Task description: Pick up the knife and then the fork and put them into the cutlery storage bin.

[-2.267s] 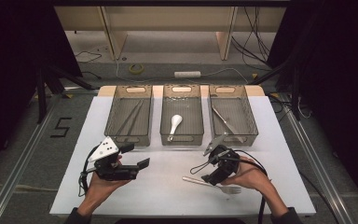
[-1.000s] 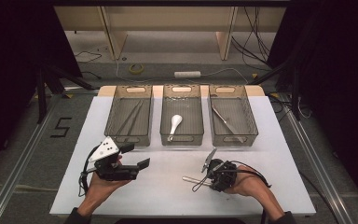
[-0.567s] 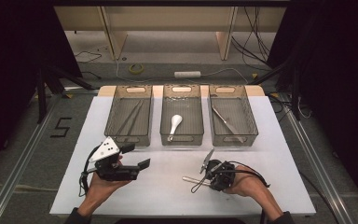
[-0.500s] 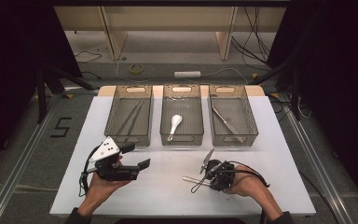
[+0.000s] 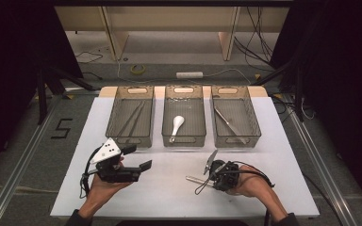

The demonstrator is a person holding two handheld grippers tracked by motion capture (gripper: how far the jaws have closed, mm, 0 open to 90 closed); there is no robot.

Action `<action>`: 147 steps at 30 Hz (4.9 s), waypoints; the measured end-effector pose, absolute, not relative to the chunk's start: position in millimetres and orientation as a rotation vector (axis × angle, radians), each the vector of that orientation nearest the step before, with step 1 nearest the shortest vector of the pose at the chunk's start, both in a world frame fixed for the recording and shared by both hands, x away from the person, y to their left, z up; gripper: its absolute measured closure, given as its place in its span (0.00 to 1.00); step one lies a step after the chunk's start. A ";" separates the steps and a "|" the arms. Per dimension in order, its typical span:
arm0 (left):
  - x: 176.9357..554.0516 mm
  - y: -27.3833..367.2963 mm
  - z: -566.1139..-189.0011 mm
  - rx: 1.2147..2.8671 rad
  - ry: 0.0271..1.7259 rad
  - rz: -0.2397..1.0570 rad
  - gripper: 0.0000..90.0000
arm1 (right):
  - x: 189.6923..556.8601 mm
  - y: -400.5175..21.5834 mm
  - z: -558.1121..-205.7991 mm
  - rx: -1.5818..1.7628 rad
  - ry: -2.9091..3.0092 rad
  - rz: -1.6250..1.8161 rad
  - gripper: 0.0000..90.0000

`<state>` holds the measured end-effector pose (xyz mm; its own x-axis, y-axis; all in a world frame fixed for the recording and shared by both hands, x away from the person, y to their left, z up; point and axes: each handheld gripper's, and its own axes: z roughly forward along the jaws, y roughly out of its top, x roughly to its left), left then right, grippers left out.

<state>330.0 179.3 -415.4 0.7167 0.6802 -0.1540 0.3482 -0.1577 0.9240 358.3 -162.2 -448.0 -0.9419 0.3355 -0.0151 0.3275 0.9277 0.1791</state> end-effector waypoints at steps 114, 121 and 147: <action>330.4 180.4 -415.3 1.749 0.821 0.357 0.18 | 534.1 -236.4 -396.5 1.346 2.433 0.549 0.75; 330.5 180.4 -415.3 1.750 0.823 0.357 0.18 | 522.6 -237.2 -385.2 1.325 2.406 0.701 0.63; 331.0 182.0 -415.6 1.745 0.832 0.348 0.18 | 432.4 -221.4 -368.4 1.159 2.265 1.170 0.38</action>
